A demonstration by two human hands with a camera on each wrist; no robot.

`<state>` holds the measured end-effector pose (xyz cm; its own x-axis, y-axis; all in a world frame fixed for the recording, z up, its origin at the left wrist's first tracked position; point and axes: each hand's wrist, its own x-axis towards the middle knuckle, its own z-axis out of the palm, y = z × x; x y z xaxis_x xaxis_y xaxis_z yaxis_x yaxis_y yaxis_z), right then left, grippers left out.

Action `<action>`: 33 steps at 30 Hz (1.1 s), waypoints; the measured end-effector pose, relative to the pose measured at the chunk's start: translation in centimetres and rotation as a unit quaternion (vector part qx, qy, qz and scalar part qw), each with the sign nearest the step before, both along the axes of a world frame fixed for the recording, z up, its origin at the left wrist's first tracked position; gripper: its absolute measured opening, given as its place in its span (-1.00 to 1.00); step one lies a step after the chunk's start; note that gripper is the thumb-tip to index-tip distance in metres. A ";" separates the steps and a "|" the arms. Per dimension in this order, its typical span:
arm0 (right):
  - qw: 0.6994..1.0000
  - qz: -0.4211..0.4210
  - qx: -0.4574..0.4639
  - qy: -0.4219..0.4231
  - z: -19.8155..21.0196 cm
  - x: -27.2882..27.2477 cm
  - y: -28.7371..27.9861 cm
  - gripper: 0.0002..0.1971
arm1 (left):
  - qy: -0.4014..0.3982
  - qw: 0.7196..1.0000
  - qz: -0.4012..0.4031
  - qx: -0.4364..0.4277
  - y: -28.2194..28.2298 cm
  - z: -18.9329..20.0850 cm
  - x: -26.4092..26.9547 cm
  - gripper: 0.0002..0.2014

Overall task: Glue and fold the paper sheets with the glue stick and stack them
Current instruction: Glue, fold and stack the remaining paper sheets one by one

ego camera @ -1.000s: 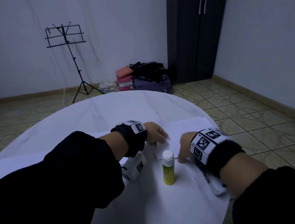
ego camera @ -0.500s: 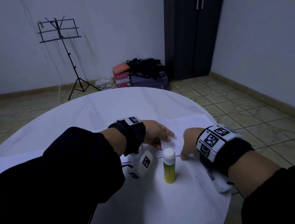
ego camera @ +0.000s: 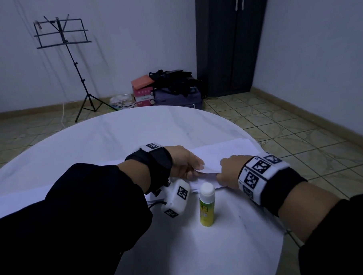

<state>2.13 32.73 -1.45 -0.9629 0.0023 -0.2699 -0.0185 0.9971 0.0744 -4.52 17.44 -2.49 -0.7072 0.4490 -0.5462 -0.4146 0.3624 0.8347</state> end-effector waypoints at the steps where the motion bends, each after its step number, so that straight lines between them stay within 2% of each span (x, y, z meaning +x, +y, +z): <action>1: 1.000 0.011 0.023 0.013 -0.4 0.0 0.4 -0.69 | 0.001 1.000 0.000 0.000 0.0 0.0 0.0 -0.81; 4: 0.994 0.029 0.093 0.048 -1.9 -0.2 2.5 -0.73 | 0.001 1.000 0.001 -0.003 -0.2 0.0 0.1 -0.79; 7: 0.997 -0.005 0.072 0.037 -1.9 -0.6 4.1 -0.85 | 0.005 1.000 -0.005 -0.014 -0.2 0.2 0.3 -0.75; 10: 0.996 -0.020 0.083 0.030 -1.1 -0.8 4.9 -0.85 | 0.008 1.000 -0.014 -0.021 -0.1 0.4 0.3 -0.71; 12: 0.992 -0.060 0.072 0.087 -0.8 -0.7 5.2 -0.88 | 0.005 1.000 -0.019 -0.022 -0.2 0.4 0.4 -0.71; 14: 0.978 -0.139 0.026 0.152 -0.5 -0.6 5.1 -0.90 | 0.001 0.999 -0.024 -0.021 -0.2 0.5 0.5 -0.72; 18: 0.945 -0.238 -0.063 0.215 0.5 -0.3 5.9 -0.55 | -0.011 1.000 -0.013 -0.006 -0.3 0.4 0.5 -0.75; 21: 0.906 -0.319 -0.204 0.188 0.6 -0.2 7.2 -0.36 | -0.014 1.000 -0.004 -0.004 -0.1 0.4 0.7 -0.76; 22: 0.900 -0.328 -0.229 0.176 0.2 -0.2 7.3 -0.36 | -0.011 1.000 0.002 -0.002 0.0 0.5 0.8 -0.75; 23: 0.909 -0.312 -0.226 0.159 -0.2 -0.3 7.3 -0.42 | -0.006 1.000 0.010 0.001 0.0 0.7 0.9 -0.73; 24: 0.933 -0.275 -0.191 0.129 -0.5 -0.2 7.2 -0.50 | 0.003 1.000 0.019 0.002 0.0 0.8 0.9 -0.70; 26: 0.974 -0.210 -0.070 0.053 -1.1 0.2 6.9 -0.60 | 0.033 0.999 0.032 -0.004 -0.3 1.2 0.9 -0.58; 29: 0.988 -0.156 0.000 0.017 -1.2 1.2 6.7 -0.60 | 0.097 0.993 0.049 -0.037 -1.6 2.2 1.4 -0.44; 31: 0.990 -0.143 0.007 0.010 -0.4 2.1 6.2 -0.59 | 0.131 0.987 0.070 -0.052 -3.0 3.0 2.4 -0.44; 33: 0.991 -0.136 0.002 0.002 0.7 3.1 5.1 -0.69 | 0.157 0.982 0.090 -0.058 -5.0 3.8 3.8 -0.45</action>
<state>5.20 37.83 -0.73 -0.9277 0.2630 -0.2648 0.2516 0.9648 0.0768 -0.75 12.45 1.32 -0.9109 0.2490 -0.3291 -0.2098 0.4073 0.8889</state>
